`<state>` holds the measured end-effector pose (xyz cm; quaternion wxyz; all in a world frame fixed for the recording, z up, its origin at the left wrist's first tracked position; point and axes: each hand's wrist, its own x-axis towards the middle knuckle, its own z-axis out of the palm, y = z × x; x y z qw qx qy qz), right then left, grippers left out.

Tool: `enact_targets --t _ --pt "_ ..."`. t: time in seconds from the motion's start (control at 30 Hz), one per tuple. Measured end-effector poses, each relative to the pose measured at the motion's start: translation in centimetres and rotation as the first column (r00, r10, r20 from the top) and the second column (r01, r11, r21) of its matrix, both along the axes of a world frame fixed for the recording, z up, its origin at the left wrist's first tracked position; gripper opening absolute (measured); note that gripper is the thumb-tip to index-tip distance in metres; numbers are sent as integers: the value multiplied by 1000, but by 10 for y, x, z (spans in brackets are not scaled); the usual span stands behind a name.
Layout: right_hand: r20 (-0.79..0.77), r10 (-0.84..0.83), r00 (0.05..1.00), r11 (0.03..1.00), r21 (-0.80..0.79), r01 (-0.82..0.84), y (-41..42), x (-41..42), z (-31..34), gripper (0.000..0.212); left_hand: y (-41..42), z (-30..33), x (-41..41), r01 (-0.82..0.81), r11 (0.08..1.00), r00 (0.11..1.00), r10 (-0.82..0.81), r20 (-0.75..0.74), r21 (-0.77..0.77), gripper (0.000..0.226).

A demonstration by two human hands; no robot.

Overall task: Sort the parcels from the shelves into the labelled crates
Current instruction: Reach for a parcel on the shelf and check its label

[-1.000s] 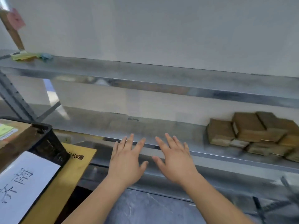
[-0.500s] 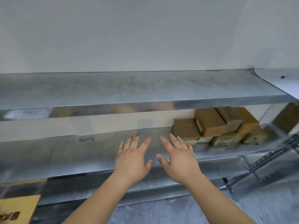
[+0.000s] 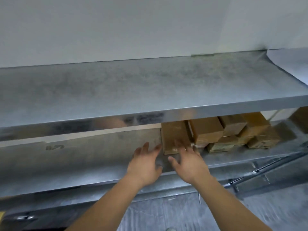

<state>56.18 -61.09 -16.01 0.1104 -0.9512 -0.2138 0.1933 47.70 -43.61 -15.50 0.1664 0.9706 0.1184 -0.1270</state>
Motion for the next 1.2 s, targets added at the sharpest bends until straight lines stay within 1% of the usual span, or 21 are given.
enact_targets --t 0.07,0.13,0.2,0.23,0.3,0.37,0.4,0.43,0.5,0.53,0.57,0.6,0.63,0.7,0.73,0.8,0.87,0.93,1.0,1.1,1.2 --pt "5 47 999 999 15 -47 -4 14 -17 82 -9 -15 18 -6 1000 1000 5 -31 -24 85" --pt "53 84 995 995 47 -86 -7 23 -31 87 -17 -27 33 -5 998 999 2 -53 -56 83" --pt "89 104 991 990 83 -111 -9 26 -40 83 -25 -35 44 -15 993 1000 18 24 -115 80" --pt "111 107 988 988 104 -119 -11 25 -42 79 -28 -39 46 -17 988 995 32 94 -156 77" --pt "185 80 980 970 213 -119 -12 22 -42 65 -34 -44 47 -40 970 971 94 220 -238 65" --pt "305 1 952 930 351 -113 -13 18 -42 42 -41 -44 44 -67 953 944 156 290 -295 46" --pt "330 -43 943 913 396 -97 -13 17 -41 34 -44 -43 42 -82 952 932 179 317 -296 35" --pt "311 -75 947 903 425 -68 -13 16 -39 30 -46 -43 39 -95 953 918 195 345 -287 28" --pt "257 -133 957 880 475 -5 -11 12 -39 27 -48 -41 30 -166 948 891 261 370 -271 26" --pt "232 -150 961 866 500 15 -12 10 -40 31 -48 -38 26 -224 936 874 316 370 -271 25" --pt "180 -146 973 854 520 32 -12 8 -36 41 -48 -36 22 -278 922 856 365 365 -269 26" --pt "114 -128 985 841 540 47 -13 7 -33 57 -47 -33 17 -327 904 846 411 341 -276 34" --pt "35 -116 993 826 559 77 -14 7 -30 76 -45 -30 12 -368 879 840 454 298 -302 51" --pt "-154 -112 982 803 568 181 -17 9 -25 110 -38 -24 3 -423 828 836 513 193 -368 93" --pt "-245 -107 964 794 562 231 -16 11 -24 122 -34 -21 -2 -445 811 838 526 142 -380 110" --pt "-345 -53 937 808 536 243 -11 11 -27 135 -26 -17 -14 -480 796 844 534 56 -368 131" --pt "-368 35 929 858 488 161 -2 8 -27 139 -20 -10 -27 -495 786 848 530 -8 -369 139" --pt "-349 141 926 899 437 28 9 1 -26 133 -13 -6 -44 -495 773 854 518 -58 -397 140" --pt "-313 234 920 901 426 -84 18 -11 -24 117 -7 0 -63 -483 769 860 507 -60 -418 135" --pt "-276 297 914 833 543 -106 31 -36 -18 77 2 10 -95 -468 769 848 530 24 -436 114" --pt "-211 344 915 725 679 -117 47 -68 -8 31 10 16 -135 -496 755 793 595 132 -429 85"
